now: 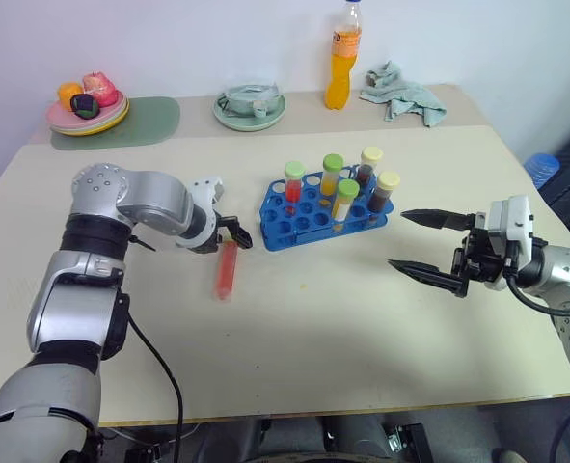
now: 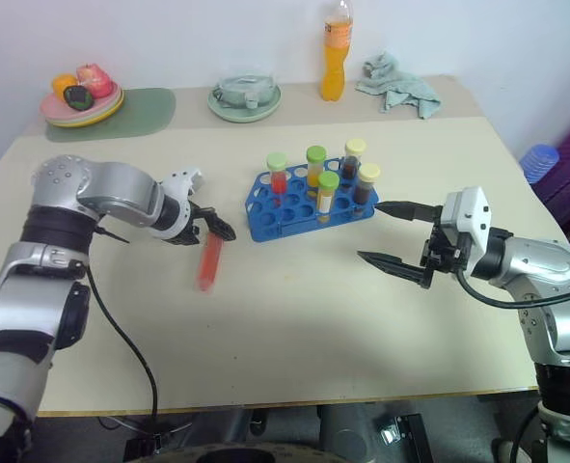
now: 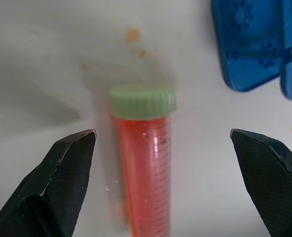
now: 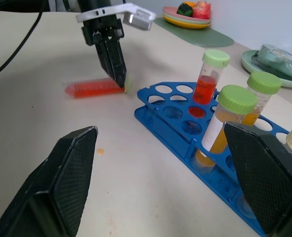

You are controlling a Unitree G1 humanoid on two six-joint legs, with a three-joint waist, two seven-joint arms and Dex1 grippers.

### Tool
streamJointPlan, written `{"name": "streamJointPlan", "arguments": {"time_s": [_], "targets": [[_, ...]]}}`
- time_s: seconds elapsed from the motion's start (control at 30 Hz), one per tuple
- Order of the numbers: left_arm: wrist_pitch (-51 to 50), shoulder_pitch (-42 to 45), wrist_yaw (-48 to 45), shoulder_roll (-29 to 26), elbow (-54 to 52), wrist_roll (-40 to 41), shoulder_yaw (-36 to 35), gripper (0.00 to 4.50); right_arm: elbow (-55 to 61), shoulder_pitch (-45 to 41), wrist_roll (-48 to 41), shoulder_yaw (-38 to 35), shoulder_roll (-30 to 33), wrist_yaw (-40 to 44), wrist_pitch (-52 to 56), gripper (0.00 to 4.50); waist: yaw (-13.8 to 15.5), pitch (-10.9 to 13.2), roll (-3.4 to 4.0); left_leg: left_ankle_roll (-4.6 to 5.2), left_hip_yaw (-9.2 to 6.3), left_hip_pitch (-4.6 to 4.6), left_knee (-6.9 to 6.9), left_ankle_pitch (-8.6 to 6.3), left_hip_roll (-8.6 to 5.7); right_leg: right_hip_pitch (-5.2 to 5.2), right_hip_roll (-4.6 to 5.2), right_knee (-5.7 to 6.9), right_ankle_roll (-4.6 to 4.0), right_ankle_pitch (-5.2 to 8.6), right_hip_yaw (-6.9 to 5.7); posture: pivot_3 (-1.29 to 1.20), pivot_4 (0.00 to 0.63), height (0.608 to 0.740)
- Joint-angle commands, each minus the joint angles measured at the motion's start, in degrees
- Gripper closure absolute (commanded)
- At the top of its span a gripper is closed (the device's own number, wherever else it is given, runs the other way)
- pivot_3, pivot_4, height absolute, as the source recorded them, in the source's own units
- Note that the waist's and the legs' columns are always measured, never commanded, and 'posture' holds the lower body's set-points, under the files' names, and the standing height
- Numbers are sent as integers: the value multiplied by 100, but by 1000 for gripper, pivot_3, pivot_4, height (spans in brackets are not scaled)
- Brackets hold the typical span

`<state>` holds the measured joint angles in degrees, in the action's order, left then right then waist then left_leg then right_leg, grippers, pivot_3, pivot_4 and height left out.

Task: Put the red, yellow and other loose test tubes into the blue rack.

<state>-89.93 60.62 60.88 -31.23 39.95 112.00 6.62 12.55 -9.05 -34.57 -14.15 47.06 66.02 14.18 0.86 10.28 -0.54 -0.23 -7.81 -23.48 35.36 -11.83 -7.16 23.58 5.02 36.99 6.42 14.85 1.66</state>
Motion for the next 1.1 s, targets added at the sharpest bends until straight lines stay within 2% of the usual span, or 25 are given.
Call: {"name": "streamJointPlan", "arguments": {"time_s": [0.03,0.1,0.2,0.37,0.4,0.57,0.7,0.83,0.87,0.9,0.97,1.03,1.1], "targets": [[-216,327,115,17,437,100,35,0,245,24,-65,-218,45,-36,-71,345,-3,0,0,0,0,0,0,0,0,1,0,0,0,0,0,0,150,740],[-252,438,186,47,679,100,49,0,261,37,-70,-225,44,-52,-63,345,-12,0,-1,0,0,0,-1,0,0,2,-1,0,0,0,0,0,150,740],[-247,494,361,116,892,100,32,850,280,83,-63,-241,38,-71,-68,278,-7,0,-1,-1,0,0,-1,0,0,2,-1,1,1,0,0,0,150,740],[-257,577,564,190,1149,100,-49,3340,313,145,-57,-226,12,-109,-76,278,1,1,-2,-1,0,-1,0,0,0,2,-1,2,1,0,0,0,150,740],[-257,572,610,203,1164,100,-71,3712,312,151,-56,-216,7,-113,-80,278,0,1,-3,-1,0,-1,1,1,0,2,-1,2,1,0,0,0,150,740],[-185,341,783,203,859,100,-305,3789,275,125,-40,-158,-9,-122,-91,278,-5,1,-2,-1,0,-1,1,0,-1,2,0,2,1,0,-1,0,150,740],[141,-364,954,312,-371,100,-753,3789,191,18,-17,-83,-35,-108,-113,278,-10,0,-1,-12,2,-1,0,7,0,4,0,4,1,0,4,0,150,740],[267,-897,-587,-58,-2269,100,-852,3789,96,-97,18,-14,-60,-91,-135,278,2,0,-1,-19,5,-1,2,11,1,3,1,8,1,0,8,0,150,740],[448,-996,-1148,-104,-2867,-13,-1149,3789,72,-139,19,8,-78,-90,-133,278,15,0,-1,-19,6,-2,3,11,0,3,1,7,0,0,8,0,150,740],[758,-1139,-2051,-126,-3590,-405,-1625,3789,53,-189,28,45,-99,-98,-121,278,14,1,-2,-19,6,-2,4,11,0,1,2,7,0,0,6,0,150,740],[831,-1376,-3276,-530,-4530,-1112,-1938,3789,48,-238,27,81,-130,-107,-96,278,-12,2,-4,-25,12,-9,7,15,2,5,2,4,-2,0,6,0,150,740],[1036,-1597,-4458,-926,-5065,-1931,-1749,3789,73,-223,-27,51,-145,-132,-35,278,-29,-7,11,-27,18,-6,-2,16,4,8,0,2,-3,1,7,0,150,740],[1680,-1796,-5652,-1095,-5460,-2783,-1621,3789,144,-134,-58,-5,-130,-171,9,278,-17,-18,29,-25,33,6,-14,14,6,5,1,0,-10,5,18,0,150,740]]}}
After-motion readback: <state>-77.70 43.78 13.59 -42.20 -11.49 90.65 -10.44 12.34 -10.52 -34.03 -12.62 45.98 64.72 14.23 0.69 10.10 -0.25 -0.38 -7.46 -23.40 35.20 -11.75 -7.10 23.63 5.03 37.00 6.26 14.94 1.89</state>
